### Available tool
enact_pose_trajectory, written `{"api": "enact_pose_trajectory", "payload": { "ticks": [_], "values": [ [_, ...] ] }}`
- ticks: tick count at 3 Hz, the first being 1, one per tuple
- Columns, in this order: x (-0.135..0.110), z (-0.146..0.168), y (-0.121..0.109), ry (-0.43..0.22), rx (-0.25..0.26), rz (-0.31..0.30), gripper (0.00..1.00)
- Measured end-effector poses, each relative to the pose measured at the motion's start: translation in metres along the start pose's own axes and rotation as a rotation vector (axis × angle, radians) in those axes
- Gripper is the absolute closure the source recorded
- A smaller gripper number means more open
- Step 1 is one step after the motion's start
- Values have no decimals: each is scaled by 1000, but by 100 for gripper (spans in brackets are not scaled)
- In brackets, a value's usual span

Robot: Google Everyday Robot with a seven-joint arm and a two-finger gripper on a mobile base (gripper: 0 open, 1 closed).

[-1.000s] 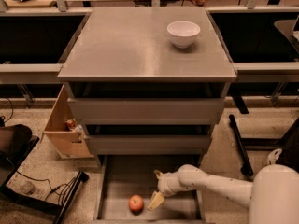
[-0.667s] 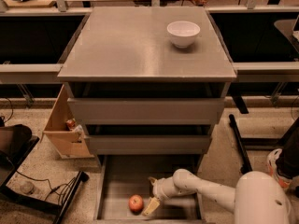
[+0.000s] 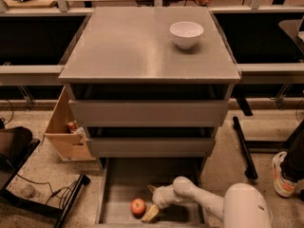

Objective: Pick apple from bottom drawer and place on counter

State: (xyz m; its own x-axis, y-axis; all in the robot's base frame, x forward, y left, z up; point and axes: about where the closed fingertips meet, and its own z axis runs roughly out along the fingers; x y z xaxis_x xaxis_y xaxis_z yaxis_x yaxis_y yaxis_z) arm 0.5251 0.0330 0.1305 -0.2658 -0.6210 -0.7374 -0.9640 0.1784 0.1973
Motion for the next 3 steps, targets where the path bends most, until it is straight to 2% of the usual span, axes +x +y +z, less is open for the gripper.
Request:
{"api": "enact_pose_trajectory", "payload": {
  "ticks": [1,2,3],
  "values": [
    [-3,15,1,-26,-25,3,0],
    [-15,17,8,-39,-57,-2,0],
    [-24,28,16,-18,-84,-19,18]
  ]
}}
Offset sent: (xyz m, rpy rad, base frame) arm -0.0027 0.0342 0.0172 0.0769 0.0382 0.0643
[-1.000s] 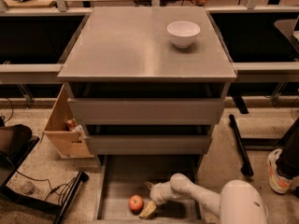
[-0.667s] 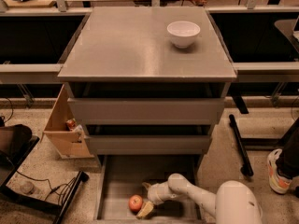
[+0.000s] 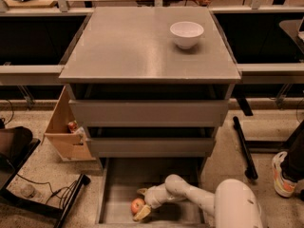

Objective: Pick apple from bottom drawer and place on counter

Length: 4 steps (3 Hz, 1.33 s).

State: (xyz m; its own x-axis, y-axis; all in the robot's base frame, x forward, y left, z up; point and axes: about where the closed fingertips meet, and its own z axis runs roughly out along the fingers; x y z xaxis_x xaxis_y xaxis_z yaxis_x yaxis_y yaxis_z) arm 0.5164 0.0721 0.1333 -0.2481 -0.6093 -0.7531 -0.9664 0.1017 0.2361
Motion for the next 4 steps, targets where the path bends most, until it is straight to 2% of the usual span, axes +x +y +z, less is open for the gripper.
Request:
{"api": "enact_pose_trajectory", "payload": {
  "ticks": [3,4],
  "values": [
    [-1,1,1,2,-3,-1,87],
    [-14,-14,13,-13,-6,-28,100]
  ]
}}
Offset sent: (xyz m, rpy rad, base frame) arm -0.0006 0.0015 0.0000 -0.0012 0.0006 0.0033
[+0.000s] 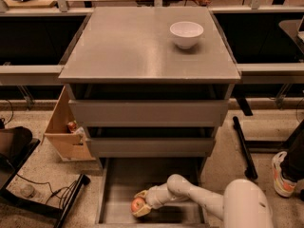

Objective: Pick apple from bottom drawer and place on counter

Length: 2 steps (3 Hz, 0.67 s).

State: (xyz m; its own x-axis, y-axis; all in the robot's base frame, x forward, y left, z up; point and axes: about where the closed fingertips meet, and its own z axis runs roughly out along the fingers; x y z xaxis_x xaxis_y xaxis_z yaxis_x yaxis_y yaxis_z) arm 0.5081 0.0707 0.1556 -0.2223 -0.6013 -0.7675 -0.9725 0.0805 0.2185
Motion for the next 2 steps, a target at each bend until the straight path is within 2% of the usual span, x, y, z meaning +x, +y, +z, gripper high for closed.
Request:
{"api": "enact_pose_trajectory", "payload": {
  "ticks": [1,2],
  "values": [
    [-38,-62,33,3,-32,-63,100],
    [-99,-150,104,27,-135,-119,100]
  ]
}}
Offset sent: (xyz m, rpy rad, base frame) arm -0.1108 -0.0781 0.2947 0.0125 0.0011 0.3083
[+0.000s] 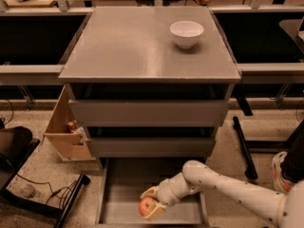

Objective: Pick apple from bottom drawer and place on counter

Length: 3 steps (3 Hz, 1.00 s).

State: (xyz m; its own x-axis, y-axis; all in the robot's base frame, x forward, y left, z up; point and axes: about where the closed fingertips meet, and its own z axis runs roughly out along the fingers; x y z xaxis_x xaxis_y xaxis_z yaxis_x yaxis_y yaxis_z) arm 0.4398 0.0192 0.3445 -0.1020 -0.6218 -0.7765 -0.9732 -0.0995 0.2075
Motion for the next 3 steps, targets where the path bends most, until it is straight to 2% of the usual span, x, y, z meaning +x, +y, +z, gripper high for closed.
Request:
{"api": "enact_pose_trajectory", "payload": {
  "ticks": [1,2,3],
  "values": [
    [-52,-39,52,51,-32,30,100],
    [-109,-88,88,78,0,104,100],
    [-169,-150,93,95,136,177,100]
  ]
}}
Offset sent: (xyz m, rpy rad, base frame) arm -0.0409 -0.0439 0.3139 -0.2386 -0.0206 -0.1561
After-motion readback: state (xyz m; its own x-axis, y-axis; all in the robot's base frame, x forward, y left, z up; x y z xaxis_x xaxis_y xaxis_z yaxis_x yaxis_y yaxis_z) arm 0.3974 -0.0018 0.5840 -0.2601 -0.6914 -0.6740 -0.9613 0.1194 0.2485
